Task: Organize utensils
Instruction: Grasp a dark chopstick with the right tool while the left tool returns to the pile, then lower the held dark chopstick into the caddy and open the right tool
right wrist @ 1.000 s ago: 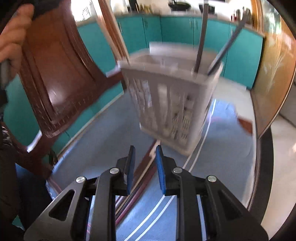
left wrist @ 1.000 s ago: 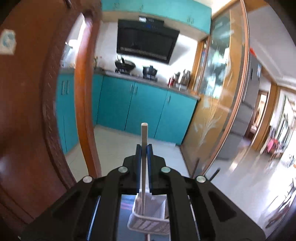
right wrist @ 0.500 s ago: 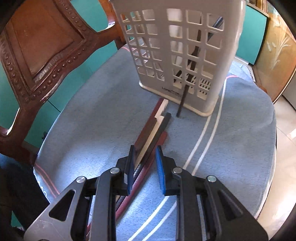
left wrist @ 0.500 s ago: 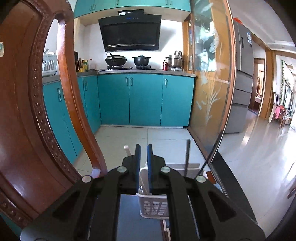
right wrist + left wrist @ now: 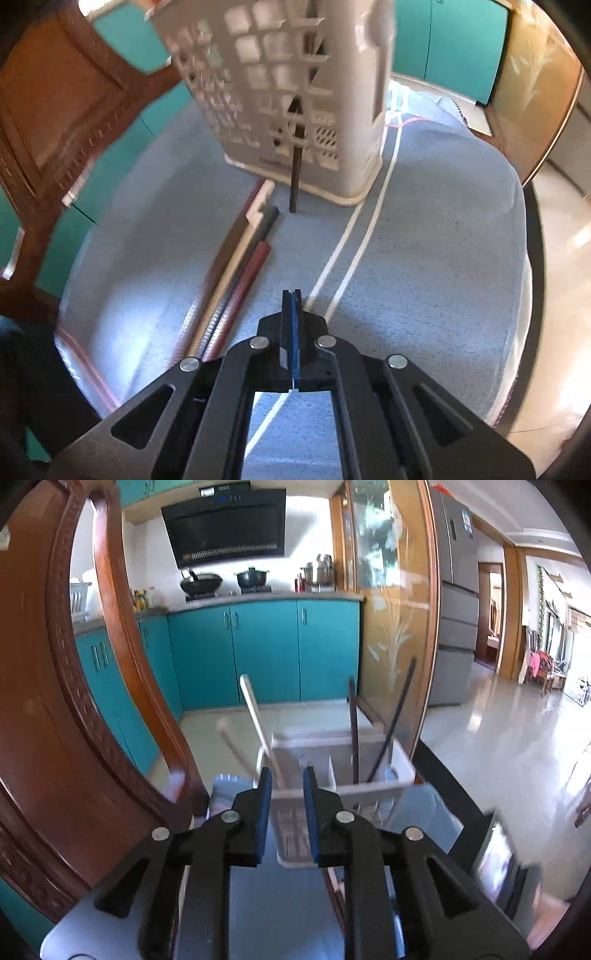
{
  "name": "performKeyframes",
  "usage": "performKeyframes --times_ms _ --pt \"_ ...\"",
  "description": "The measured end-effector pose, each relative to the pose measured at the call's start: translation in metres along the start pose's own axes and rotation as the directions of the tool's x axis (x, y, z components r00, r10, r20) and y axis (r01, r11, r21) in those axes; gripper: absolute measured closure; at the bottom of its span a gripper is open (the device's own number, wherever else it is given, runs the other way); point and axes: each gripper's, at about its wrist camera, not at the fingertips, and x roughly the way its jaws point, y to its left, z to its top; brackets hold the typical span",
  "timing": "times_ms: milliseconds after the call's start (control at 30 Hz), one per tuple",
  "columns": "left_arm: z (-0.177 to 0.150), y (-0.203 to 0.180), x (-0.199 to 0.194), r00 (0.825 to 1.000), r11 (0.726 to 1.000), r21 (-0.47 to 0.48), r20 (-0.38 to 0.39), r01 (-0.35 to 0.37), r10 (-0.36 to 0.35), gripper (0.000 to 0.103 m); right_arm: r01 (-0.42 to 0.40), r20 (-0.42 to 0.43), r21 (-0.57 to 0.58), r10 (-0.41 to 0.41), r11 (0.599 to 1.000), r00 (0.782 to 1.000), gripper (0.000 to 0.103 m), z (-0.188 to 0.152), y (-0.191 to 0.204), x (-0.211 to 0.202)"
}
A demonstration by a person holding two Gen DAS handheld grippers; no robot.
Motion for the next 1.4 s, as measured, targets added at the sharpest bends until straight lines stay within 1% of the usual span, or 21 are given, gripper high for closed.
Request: performKeyframes --times_ms 100,167,233,267,300,367,467,500,533,567,633,767,900,967,1033,1100,1167,1233,1300,1367,1400 --pt "-0.016 0.005 0.010 0.998 1.000 -0.001 -0.064 -0.003 0.003 0.084 -0.052 0.017 -0.015 0.052 0.999 0.998 0.095 -0.001 0.012 -0.001" --pt "-0.027 0.008 0.022 0.992 1.000 -0.014 -0.126 -0.006 0.004 0.084 -0.056 0.003 -0.035 0.056 0.998 0.998 0.088 -0.001 0.020 0.003" --pt "-0.036 0.012 0.031 0.983 1.000 -0.030 -0.181 -0.005 0.000 0.083 -0.040 -0.020 -0.046 0.039 0.998 0.999 0.087 -0.002 0.028 0.014" --pt "-0.040 0.013 0.036 0.978 0.999 -0.036 -0.209 -0.001 -0.006 0.082 -0.045 -0.010 -0.041 0.044 0.998 0.999 0.081 -0.001 0.029 0.016" --pt "-0.045 0.014 0.043 0.971 0.999 -0.040 -0.240 0.000 -0.010 0.081 -0.042 -0.014 -0.042 0.041 0.998 0.999 0.079 0.000 0.032 0.018" --pt "-0.050 0.016 0.053 0.959 0.999 -0.047 -0.283 0.002 -0.015 0.079 -0.033 -0.026 -0.069 0.031 0.997 0.999 0.079 -0.004 0.039 0.017" --pt "-0.062 0.019 0.068 0.930 0.997 -0.075 -0.364 0.027 -0.052 0.078 -0.031 -0.063 -0.071 0.026 0.997 0.998 0.080 -0.002 0.033 0.015" --pt "-0.068 0.019 0.074 0.913 0.995 -0.087 -0.401 0.045 -0.076 0.077 -0.022 -0.068 -0.070 0.017 0.997 0.998 0.081 0.000 0.025 0.010" --pt "-0.071 0.018 0.077 0.904 0.994 -0.091 -0.419 0.053 -0.086 0.075 -0.008 -0.071 -0.064 0.003 0.998 0.997 0.081 0.002 0.015 0.008" --pt "-0.076 0.018 0.079 0.894 0.994 -0.095 -0.438 0.060 -0.096 0.075 0.031 -0.078 -0.057 -0.035 0.998 0.996 0.088 0.002 0.010 0.009" --pt "-0.087 0.014 0.086 0.870 0.992 -0.095 -0.479 0.079 -0.115 0.073 0.061 -0.067 -0.035 -0.063 0.998 0.996 0.088 0.003 0.001 0.006" --pt "-0.103 0.003 0.094 0.835 0.989 -0.086 -0.530 0.121 -0.148 0.071 0.081 -0.049 0.021 -0.079 0.997 0.996 0.087 0.001 -0.008 0.003" --pt "-0.114 -0.007 0.096 0.818 0.988 -0.066 -0.554 0.142 -0.155 0.071 0.080 -0.034 0.053 -0.079 0.995 0.996 0.084 -0.001 -0.015 0.001" --pt "-0.116 -0.008 0.095 0.827 0.990 -0.041 -0.546 0.132 -0.133 0.071 0.081 -0.012 0.085 -0.080 0.993 0.997 0.080 0.007 -0.023 -0.001" --pt "-0.121 -0.006 0.099 0.817 0.995 -0.009 -0.570 0.095 -0.083 0.074 0.086 0.020 0.103 -0.088 0.991 0.996 0.080 0.016 -0.028 -0.010" --pt "-0.121 -0.003 0.100 0.819 0.997 -0.004 -0.571 0.075 -0.064 0.074 0.076 0.086 0.102 -0.085 0.992 0.993 0.080 0.027 -0.028 -0.036" --pt "-0.121 0.003 0.098 0.821 0.999 0.010 -0.570 0.042 -0.029 0.074 0.029 0.206 0.078 -0.044 0.997 0.978 0.080 0.033 -0.027 -0.069" --pt "-0.122 0.012 0.097 0.821 1.000 -0.002 -0.571 0.030 -0.026 0.074 -0.034 0.370 0.040 0.017 0.999 0.929 0.080 0.047 -0.021 -0.113" --pt "-0.125 0.013 0.099 0.819 1.000 -0.010 -0.574 0.020 -0.022 0.074 -0.019 0.465 0.051 -0.007 0.999 0.885 0.077 0.068 -0.017 -0.138" --pt "-0.128 0.015 0.099 0.816 1.000 -0.012 -0.578 0.018 -0.021 0.074 0.003 0.497 0.097 -0.051 0.995 0.866 0.060 0.094 -0.020 -0.145" --pt "-0.128 0.015 0.099 0.819 1.000 -0.006 -0.573 0.015 -0.015 0.074 -0.003 0.502 0.107 -0.051 0.994 0.864 0.059 0.110 -0.024 -0.140"
